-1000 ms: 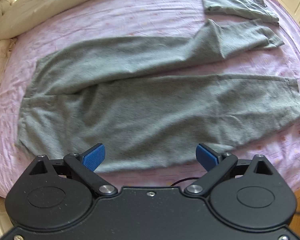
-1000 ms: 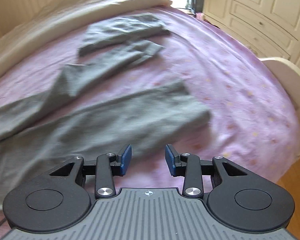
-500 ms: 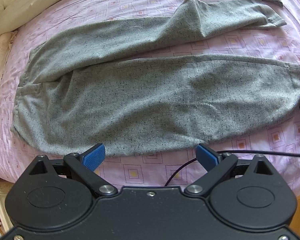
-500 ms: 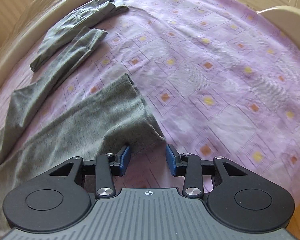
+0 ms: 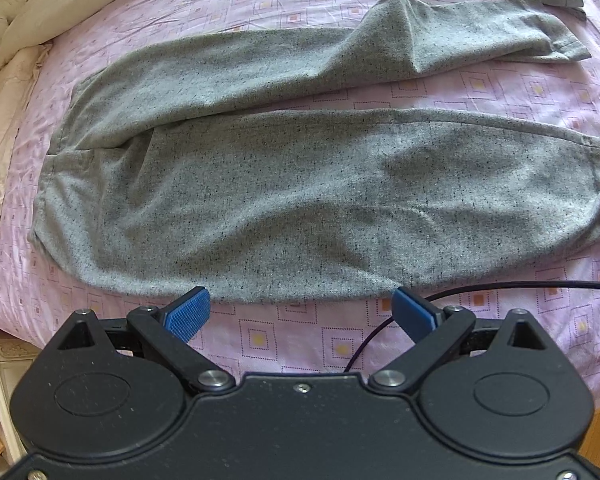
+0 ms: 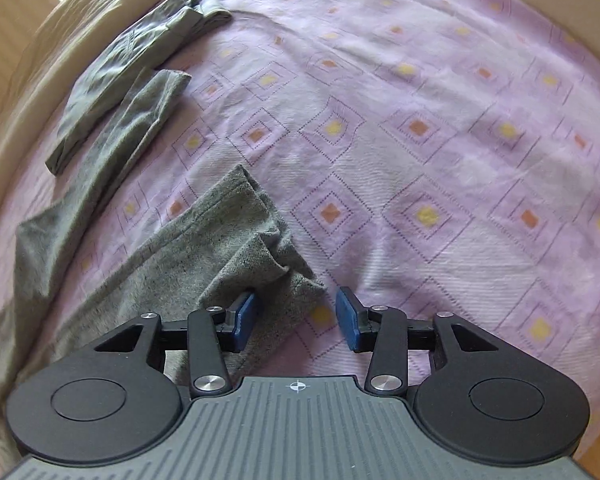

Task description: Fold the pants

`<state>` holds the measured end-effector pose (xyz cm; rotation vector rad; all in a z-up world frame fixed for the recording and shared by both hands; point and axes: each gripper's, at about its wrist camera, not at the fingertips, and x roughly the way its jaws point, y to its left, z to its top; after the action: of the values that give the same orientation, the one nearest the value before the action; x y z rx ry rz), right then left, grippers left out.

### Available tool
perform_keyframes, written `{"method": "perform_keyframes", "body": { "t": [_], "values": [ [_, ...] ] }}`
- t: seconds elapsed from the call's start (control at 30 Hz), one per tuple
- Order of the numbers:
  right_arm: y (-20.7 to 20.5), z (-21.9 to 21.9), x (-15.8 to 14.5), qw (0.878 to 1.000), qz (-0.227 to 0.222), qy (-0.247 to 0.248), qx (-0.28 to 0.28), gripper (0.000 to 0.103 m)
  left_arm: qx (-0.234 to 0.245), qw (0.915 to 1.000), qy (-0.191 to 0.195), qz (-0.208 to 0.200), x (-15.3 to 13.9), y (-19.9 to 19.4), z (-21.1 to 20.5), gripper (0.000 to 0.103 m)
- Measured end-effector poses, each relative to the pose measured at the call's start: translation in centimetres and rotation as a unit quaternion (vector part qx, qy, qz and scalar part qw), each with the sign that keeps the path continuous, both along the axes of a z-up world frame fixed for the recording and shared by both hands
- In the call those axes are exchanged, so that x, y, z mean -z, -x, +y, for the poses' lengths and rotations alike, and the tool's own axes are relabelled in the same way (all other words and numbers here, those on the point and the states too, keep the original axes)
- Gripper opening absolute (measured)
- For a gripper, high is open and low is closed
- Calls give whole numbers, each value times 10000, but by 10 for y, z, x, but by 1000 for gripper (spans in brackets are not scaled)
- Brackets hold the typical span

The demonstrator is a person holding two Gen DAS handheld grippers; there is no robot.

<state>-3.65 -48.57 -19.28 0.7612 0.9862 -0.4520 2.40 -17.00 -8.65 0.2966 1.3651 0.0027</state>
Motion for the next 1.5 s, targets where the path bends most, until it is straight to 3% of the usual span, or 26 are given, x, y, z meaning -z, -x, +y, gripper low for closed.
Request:
{"method": "perform_keyframes", "body": {
  "t": [0.03, 0.07, 0.13, 0.27, 0.43, 0.57, 0.63, 0.7, 0.73, 0.77, 0.83, 0.93, 1.13, 1.2, 1.23, 1.3, 1.4, 1.5],
  "values": [
    [-1, -2, -2, 9999, -60, -133, -67, 12, 30, 10000, -9, 2, 1, 0, -1, 97],
    [1, -4, -9, 9997, -135, -200, -40, 6, 64, 10000, -19, 8, 1, -1, -2, 97],
    [13, -3, -33, 9992, -380, -107, -34, 6, 124, 9999, -6, -2, 1, -1, -3, 97],
    [40, 1, -66, 9984, -18, 499, -260, 6, 221, 9997, 136, -6, 3, -3, -4, 97],
    [54, -1, -34, 9966, 599, 433, -356, 6, 441, 9988, 196, 33, 21, -6, -11, 97],
    [56, -3, -31, 9946, 935, 204, -391, 7, 625, 9979, 131, 103, 41, -9, -14, 97],
    [60, -6, -48, 9967, 712, 324, -220, 15, 673, 9974, 96, 256, 56, -11, -15, 97],
    [59, -8, -66, 9960, 342, 798, -202, 16, 693, 9966, 116, 424, 70, -9, -15, 96],
    [54, -10, -72, 9949, 130, 959, -278, 21, 688, 9962, 127, 517, 77, -9, -14, 96],
    [48, -13, -73, 9940, -13, 1035, -366, 34, 657, 9958, 149, 617, 84, -9, -13, 96],
    [28, -21, -64, 9929, -114, 993, -652, 41, 556, 9945, 266, 846, 96, -9, -10, 96],
    [-1, -31, -39, 9910, 94, 780, -1082, 41, 358, 9943, 395, 926, 105, -8, -5, 99],
    [-22, -31, -8, 9872, 489, 592, -1399, 41, 233, 9944, 544, 875, 106, -6, 6, 99],
    [-24, -21, -11, 9815, 420, 664, -1745, 15, 236, 9946, 572, 839, 106, -4, 10, 99],
    [-26, -14, -15, 9741, 498, 1008, -1959, 5, 269, 9946, 573, 819, 104, -3, 10, 98],
    [-28, -14, -16, 9661, 581, 1434, -2067, 5, 293, 9950, 592, 750, 96, 2, 15, 89],
    [-35, -27, -13, 9742, 753, 1098, -1823, 5, 201, 9957, 672, 607, 83, -2, 20, 88],
    [-38, -22, -33, 9758, 560, 1227, -1720, 8, -4, 9955, 851, 424, 65, -11, 37, 88]
  ]
}}
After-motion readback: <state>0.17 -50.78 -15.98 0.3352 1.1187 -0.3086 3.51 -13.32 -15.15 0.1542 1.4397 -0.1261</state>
